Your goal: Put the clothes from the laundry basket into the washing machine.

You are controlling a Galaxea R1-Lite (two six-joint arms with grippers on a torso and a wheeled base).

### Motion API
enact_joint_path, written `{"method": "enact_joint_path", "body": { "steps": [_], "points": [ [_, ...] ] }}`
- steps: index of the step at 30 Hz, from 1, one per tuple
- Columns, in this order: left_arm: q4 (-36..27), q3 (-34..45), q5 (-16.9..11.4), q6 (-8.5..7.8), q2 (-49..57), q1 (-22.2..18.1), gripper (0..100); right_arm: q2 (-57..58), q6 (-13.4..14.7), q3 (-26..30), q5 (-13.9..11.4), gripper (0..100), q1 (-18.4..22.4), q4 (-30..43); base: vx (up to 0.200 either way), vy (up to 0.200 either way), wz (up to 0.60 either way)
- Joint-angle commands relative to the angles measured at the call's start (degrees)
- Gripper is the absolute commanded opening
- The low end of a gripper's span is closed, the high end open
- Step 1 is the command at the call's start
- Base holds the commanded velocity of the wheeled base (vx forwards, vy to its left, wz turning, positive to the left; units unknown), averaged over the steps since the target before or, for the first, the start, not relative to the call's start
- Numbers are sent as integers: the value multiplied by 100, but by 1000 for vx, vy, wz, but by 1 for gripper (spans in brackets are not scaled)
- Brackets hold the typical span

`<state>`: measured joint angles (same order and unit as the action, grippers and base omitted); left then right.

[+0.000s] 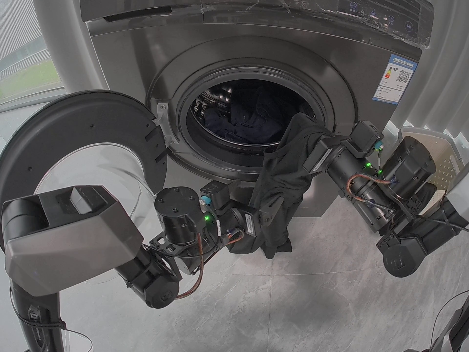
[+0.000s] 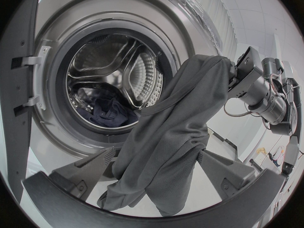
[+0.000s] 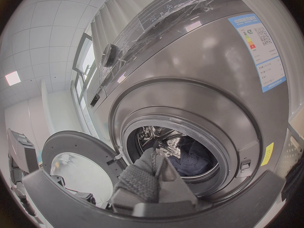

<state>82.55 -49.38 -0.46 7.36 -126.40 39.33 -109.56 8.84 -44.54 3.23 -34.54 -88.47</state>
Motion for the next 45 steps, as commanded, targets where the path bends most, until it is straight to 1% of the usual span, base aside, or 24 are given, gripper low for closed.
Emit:
{"method": "enact_joint_path", "body": {
  "steps": [1, 9, 15, 18, 25, 27, 31, 35, 39, 45],
  "points": [
    [-11, -124, -42, 11, 11, 93, 100, -13, -5, -2, 2, 0, -1, -4, 0, 0, 0],
    [-55, -230, -68, 20, -33, 295, 100, -31, 4, -2, 2, 0, -1, -4, 0, 0, 0],
    [68, 78, -68, 28, -104, 383, 100, -48, 4, -2, 2, 0, 35, -4, 0, 0, 0],
    [217, 377, -68, 20, -121, 471, 100, -48, 4, -2, 2, 0, 43, -4, 0, 0, 0],
    [261, 438, -77, 20, -113, 559, 100, -48, 4, 7, 2, 0, 35, -4, 0, 0, 0],
    [270, 509, -77, 28, -86, 646, 100, -48, 4, 7, 2, 0, 43, -4, 0, 0, 0],
    [296, 421, -182, 37, -51, 690, 100, -48, 4, 7, 2, 0, 52, -4, 0, 0, 0],
    [288, 324, -191, 46, 19, 769, 100, -48, 4, 7, 2, 0, 52, -4, 0, 0, 0],
    [244, 236, -191, 37, 11, 761, 100, -57, 4, 7, 2, 0, 43, -4, 0, 0, 0],
    [173, -370, -182, 46, -420, 690, 100, -57, 4, 7, 2, 0, 35, -4, 0, 0, 0]
  ]
}}
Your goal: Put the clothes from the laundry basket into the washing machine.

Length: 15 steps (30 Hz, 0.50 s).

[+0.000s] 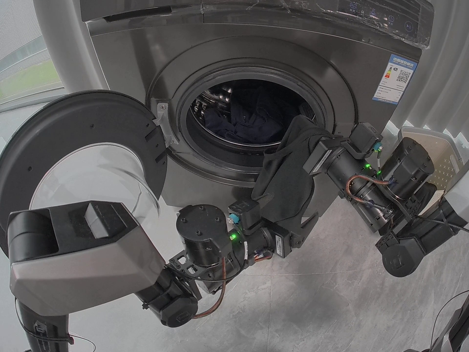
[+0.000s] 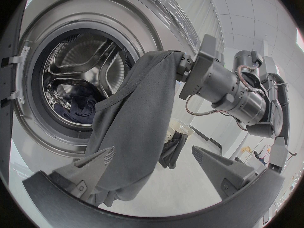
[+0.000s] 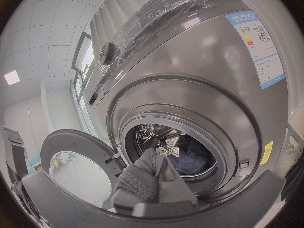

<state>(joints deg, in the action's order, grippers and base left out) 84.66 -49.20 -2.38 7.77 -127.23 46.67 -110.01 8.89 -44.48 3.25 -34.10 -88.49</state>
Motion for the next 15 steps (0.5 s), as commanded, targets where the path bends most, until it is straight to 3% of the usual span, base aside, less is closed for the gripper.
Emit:
{"method": "enact_joint_path", "body": {
  "steps": [1, 11, 14, 15],
  "points": [
    [-73, -520, 9, 6, -451, -44, 100, -12, -1, 1, 0, 0, -9, -1, 0, 0, 0],
    [-328, -1355, 106, 6, -961, -61, 100, -3, -1, -8, 0, 0, 17, -1, 0, 0, 0],
    [-363, -1496, 273, -38, -1040, -175, 100, -3, -1, -8, 0, 0, 0, -1, 0, 0, 0],
    [-380, -1531, 308, -38, -1040, -193, 0, -12, -1, -8, 0, 0, -9, -1, 0, 0, 0]
  ]
}}
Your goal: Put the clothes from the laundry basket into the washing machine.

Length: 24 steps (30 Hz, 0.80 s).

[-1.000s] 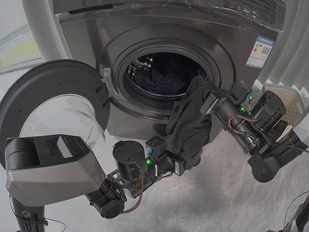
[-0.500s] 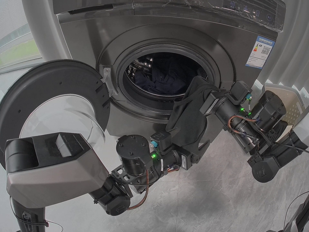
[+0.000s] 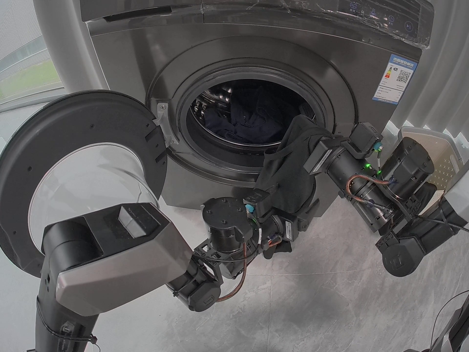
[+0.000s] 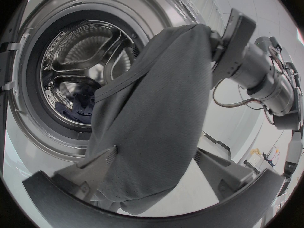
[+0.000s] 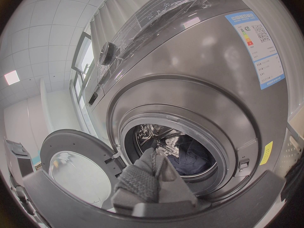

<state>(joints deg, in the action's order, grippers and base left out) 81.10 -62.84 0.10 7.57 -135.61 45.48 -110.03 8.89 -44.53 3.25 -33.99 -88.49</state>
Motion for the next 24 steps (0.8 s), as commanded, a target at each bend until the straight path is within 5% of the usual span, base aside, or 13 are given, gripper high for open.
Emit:
{"method": "enact_joint_path", "body": {
  "steps": [1, 8, 17, 24],
  "points": [
    [-51, -255, 122, -28, -229, -119, 0, -9, -1, -3, 0, 0, -20, -1, 0, 0, 0],
    [-51, -237, 175, -45, -27, -180, 0, -9, -1, 32, -9, 0, 6, -1, 0, 0, 0],
    [134, 1468, 87, -63, 1326, -180, 0, -1, -1, 24, 0, 0, 41, -1, 0, 0, 0],
    [652, 2575, 34, -71, 1977, -637, 0, 43, -1, 41, 0, 0, 41, -1, 0, 0, 0]
  ]
}}
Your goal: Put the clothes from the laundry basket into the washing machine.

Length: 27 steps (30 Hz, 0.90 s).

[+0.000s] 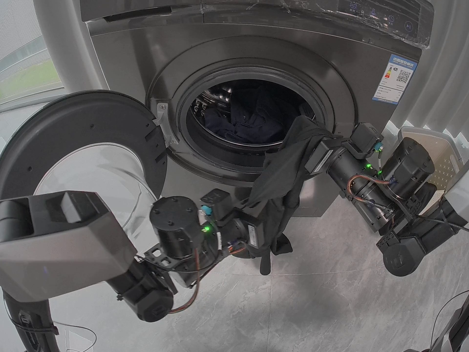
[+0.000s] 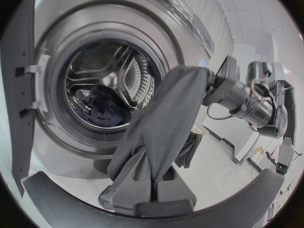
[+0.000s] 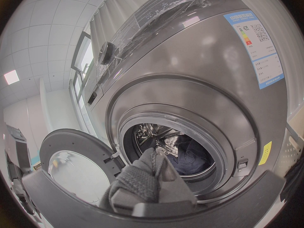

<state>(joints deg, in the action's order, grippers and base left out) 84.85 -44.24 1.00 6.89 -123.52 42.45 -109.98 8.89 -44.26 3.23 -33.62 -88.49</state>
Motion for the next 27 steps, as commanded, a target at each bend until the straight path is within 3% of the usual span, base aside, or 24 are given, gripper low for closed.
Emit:
{"method": "enact_joint_path", "body": {
  "steps": [1, 11, 15, 21, 22, 27],
  "points": [
    [340, 785, -82, -3, 838, -430, 0, 47, -1, 32, 2, 0, 5, -1, 0, 0, 0],
    [392, 908, -126, -3, 1374, -1081, 0, 364, -1, 375, -24, 0, -39, -1, 0, 0, 0],
    [401, 1067, -311, 41, 1611, -1397, 0, 645, -10, 638, -33, 0, -83, -1, 0, 0, 0],
    [384, 1005, -390, 76, 2051, -1626, 0, 1119, -27, 1227, -33, 0, -268, 7, 0, 0, 0],
    [366, 961, -513, 85, 2174, -1696, 0, 1199, -45, 1385, -33, 0, -294, 7, 0, 0, 0],
    [340, 943, -645, 93, 2244, -1599, 0, 1286, 25, 1922, -15, 0, -426, -1, 0, 0, 0]
  ]
}}
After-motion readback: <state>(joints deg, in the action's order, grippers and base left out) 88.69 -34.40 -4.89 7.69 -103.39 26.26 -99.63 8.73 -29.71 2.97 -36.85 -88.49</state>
